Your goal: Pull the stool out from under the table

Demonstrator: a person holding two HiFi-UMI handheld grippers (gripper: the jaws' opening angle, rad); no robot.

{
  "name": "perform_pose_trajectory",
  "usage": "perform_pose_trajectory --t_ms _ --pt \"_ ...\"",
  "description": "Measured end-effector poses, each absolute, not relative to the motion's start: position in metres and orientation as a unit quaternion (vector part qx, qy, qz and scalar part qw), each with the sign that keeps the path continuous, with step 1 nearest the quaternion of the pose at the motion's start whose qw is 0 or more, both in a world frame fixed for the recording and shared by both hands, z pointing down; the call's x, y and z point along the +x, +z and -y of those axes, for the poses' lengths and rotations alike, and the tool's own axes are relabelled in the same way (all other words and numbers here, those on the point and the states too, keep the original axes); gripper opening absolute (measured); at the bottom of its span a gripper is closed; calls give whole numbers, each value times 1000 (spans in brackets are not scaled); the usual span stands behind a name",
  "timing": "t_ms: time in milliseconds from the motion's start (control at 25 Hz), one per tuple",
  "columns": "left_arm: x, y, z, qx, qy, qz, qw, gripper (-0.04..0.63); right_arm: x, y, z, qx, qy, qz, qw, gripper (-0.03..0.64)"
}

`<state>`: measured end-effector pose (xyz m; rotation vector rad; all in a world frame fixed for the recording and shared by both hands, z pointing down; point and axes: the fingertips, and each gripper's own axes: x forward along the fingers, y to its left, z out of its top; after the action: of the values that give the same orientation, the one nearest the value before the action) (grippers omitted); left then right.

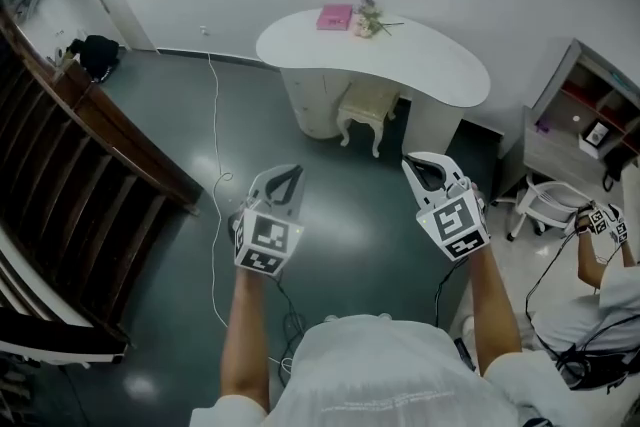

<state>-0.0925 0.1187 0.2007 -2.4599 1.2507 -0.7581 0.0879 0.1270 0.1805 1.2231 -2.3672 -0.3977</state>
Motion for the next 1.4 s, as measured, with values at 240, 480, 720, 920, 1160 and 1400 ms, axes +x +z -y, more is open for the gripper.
perform_pose_trajectory --t_ms 240,480,720,920,1160,1400 --pt "-68 216 -125 -842 -280 -444 127 17 115 196 -126 422 -134 870 219 11" --pt "-61 234 -115 -832 -299 -455 107 16 136 215 -108 415 -117 876 217 11" --pt "-58 254 -57 -838 -302 -445 93 17 137 228 -50 420 -105 874 219 11" --pt "-62 286 27 -851 -301 -424 73 16 129 256 24 418 -80 873 238 11" --pt "-75 307 142 -865 -308 -392 48 17 111 277 135 427 -43 865 259 11" --pt "-93 345 232 -873 -322 -365 30 17 91 321 223 427 -4 859 283 11"
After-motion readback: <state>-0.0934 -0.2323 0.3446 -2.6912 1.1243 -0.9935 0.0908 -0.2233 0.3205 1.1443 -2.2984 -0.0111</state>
